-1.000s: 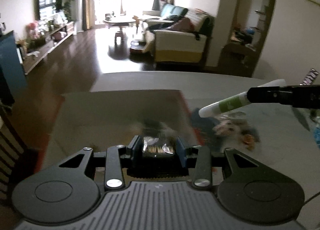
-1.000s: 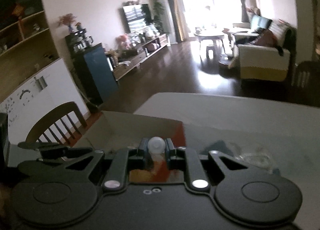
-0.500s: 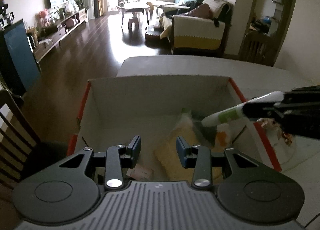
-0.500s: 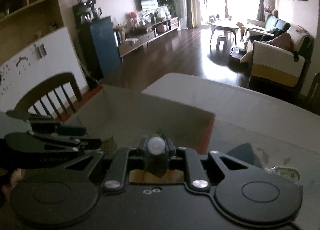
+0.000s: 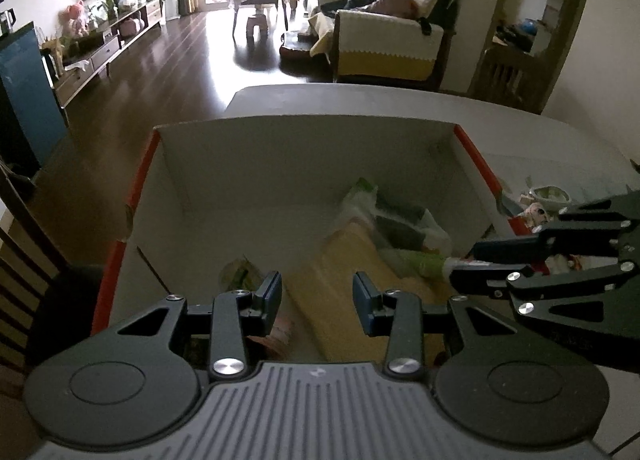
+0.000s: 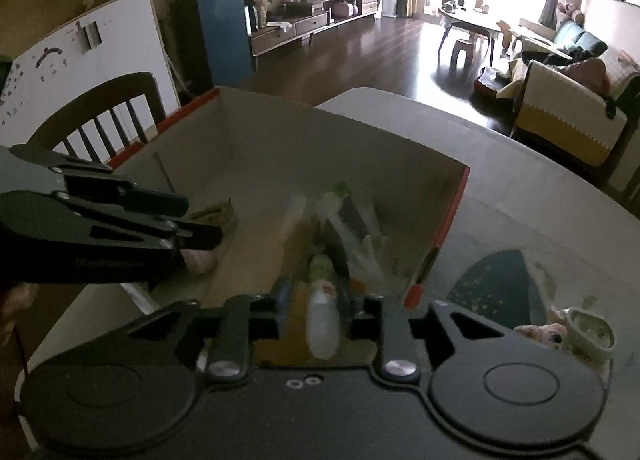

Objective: Organize objects
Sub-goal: 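Open both tools to release the glue stick and packet into the box, then withdraw both tools from the box back over the table, then grasp the plush cat toy with the left tool while the right tool grasps the orange keychain toy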

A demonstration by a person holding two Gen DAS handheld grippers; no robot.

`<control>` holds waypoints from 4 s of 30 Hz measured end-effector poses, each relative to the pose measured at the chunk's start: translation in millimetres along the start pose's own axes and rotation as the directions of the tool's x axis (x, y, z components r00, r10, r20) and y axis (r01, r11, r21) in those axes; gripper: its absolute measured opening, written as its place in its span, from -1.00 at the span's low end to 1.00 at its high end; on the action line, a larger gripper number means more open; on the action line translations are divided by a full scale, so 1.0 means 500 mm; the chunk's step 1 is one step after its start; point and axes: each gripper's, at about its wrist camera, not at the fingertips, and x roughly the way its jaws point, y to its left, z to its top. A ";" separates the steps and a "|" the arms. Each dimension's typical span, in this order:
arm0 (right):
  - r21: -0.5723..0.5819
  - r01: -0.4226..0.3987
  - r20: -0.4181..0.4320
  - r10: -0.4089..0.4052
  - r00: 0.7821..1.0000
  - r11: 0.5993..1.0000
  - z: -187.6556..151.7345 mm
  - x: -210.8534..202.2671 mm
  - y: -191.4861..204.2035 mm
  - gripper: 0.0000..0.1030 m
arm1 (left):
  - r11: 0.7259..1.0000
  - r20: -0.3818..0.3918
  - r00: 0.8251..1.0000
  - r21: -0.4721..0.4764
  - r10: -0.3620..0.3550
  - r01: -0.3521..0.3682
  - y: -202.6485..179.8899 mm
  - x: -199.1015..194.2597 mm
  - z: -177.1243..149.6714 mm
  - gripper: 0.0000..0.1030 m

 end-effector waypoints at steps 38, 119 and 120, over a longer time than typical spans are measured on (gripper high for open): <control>0.099 -0.061 0.201 0.040 0.979 0.993 -0.169 -0.280 -0.151 0.62 | 0.998 0.132 0.989 -0.002 -0.063 0.064 -0.213 -0.139 -0.033 0.57; 0.025 0.095 0.018 -0.095 0.995 0.995 -0.291 -0.032 -0.434 -0.24 | 0.999 -0.001 0.999 0.024 -0.032 0.032 -0.484 0.316 0.051 0.03; 0.026 0.094 0.015 -0.095 0.995 0.995 -0.291 -0.032 -0.434 -0.24 | 0.999 -0.002 0.999 0.020 -0.035 0.035 -0.483 0.313 0.050 0.02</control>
